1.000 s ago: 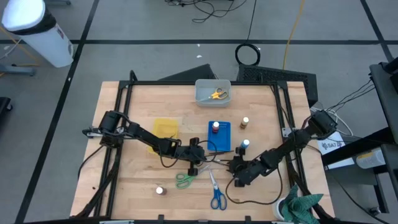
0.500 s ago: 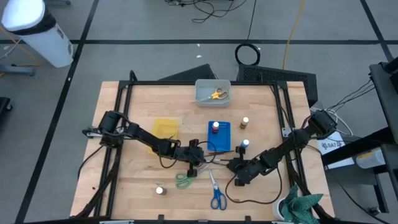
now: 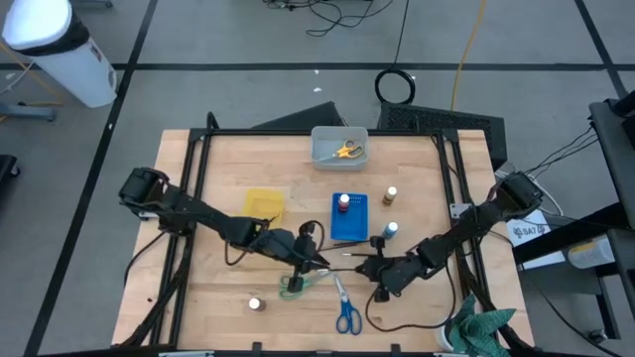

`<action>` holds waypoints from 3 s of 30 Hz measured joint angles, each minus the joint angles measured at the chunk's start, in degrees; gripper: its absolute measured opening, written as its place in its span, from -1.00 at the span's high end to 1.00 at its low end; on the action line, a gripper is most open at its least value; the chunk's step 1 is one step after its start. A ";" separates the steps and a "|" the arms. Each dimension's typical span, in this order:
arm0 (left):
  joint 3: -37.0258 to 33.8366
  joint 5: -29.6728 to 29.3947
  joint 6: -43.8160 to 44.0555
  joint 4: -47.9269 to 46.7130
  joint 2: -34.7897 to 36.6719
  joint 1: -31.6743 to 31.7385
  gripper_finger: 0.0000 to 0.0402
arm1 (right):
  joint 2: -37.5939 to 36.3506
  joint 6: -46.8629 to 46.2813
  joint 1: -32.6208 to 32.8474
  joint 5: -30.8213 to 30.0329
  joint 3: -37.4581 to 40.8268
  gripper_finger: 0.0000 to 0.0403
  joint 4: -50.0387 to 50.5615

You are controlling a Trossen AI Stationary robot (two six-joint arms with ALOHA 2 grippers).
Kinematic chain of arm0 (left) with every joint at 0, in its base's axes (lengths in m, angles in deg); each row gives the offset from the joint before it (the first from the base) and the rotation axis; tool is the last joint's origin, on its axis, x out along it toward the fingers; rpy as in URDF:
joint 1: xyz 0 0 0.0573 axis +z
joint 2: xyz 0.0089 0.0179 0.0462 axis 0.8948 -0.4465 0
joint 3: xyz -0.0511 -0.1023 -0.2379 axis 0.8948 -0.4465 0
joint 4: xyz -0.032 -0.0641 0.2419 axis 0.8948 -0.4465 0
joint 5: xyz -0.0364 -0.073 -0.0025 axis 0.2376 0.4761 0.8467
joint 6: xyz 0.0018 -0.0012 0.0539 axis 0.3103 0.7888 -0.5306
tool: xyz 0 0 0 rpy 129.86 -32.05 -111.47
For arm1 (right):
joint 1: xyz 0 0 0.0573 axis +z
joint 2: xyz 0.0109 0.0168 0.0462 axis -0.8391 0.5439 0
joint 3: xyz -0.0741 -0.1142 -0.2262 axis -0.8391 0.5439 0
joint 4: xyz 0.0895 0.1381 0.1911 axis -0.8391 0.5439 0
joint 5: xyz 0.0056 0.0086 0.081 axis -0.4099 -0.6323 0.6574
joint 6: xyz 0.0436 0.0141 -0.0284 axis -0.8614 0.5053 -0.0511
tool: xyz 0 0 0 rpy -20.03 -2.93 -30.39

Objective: Pick & Place Paint Supplies
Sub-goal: Put the left silver paint brush into the yellow bin, then put the top gold paint brush into the yellow bin

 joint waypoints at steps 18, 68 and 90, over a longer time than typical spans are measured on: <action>9.35 -1.89 -2.52 -21.79 -1.95 -1.74 0.05 | 0.00 8.10 -2.32 0.07 -5.25 0.99 1.11; -4.21 -39.78 33.94 -42.72 19.69 -9.77 0.90 | -8.95 13.49 3.29 0.04 -4.46 0.31 -3.18; -17.66 -37.03 69.49 -49.12 23.11 -6.03 0.32 | -8.92 13.14 2.21 0.09 -3.43 0.39 -6.43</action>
